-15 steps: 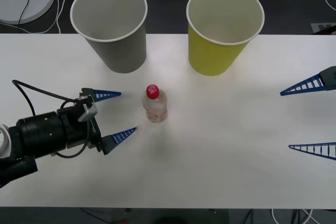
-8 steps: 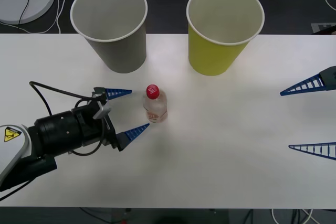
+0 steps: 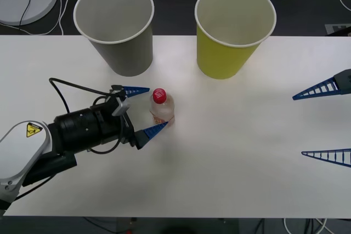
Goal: Put the can into the green bin and the plastic bottle into the gray bin
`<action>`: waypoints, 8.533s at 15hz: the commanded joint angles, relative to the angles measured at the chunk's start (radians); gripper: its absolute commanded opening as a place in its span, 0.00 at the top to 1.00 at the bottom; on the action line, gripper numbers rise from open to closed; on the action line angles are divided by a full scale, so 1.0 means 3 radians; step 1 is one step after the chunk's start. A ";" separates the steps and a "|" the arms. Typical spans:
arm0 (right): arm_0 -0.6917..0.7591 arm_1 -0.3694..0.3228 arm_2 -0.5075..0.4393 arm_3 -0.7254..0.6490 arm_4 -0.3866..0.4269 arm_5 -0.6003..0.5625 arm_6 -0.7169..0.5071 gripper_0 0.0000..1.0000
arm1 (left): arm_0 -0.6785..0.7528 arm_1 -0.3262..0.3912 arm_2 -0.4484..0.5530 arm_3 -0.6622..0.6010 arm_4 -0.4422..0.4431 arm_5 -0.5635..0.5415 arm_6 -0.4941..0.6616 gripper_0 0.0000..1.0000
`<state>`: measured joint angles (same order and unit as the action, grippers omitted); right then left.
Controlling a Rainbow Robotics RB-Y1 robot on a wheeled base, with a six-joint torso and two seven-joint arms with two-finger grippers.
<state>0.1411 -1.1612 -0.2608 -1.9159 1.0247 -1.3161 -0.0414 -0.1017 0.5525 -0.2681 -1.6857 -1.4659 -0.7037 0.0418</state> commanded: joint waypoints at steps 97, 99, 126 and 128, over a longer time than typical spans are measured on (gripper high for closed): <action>0.0000 0.0000 0.0000 0.0000 0.0000 0.0000 0.0000 0.00 | -0.0582 0.3169 0.1246 -0.0497 0.0566 -0.1689 0.2964 1.00; 0.0000 0.0000 0.0000 0.0000 0.0000 0.0000 0.0000 0.00 | -0.0781 0.3169 0.1108 -0.0451 0.0525 -0.1750 0.3021 1.00; 0.0000 0.0000 0.0000 0.0000 0.0000 0.0000 0.0000 0.00 | -0.4575 0.2218 -0.2016 0.1656 0.0192 -0.2399 0.2755 1.00; 0.0000 0.0000 0.0000 0.0000 0.0000 0.0000 0.0000 0.00 | -0.4641 0.2085 -0.2016 0.1697 0.0019 -0.2399 0.2765 1.00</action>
<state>0.1411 -1.1612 -0.2608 -1.9159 1.0247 -1.3162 -0.0414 -1.4874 1.1933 -0.8729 -1.1812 -1.4416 -1.4238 0.8693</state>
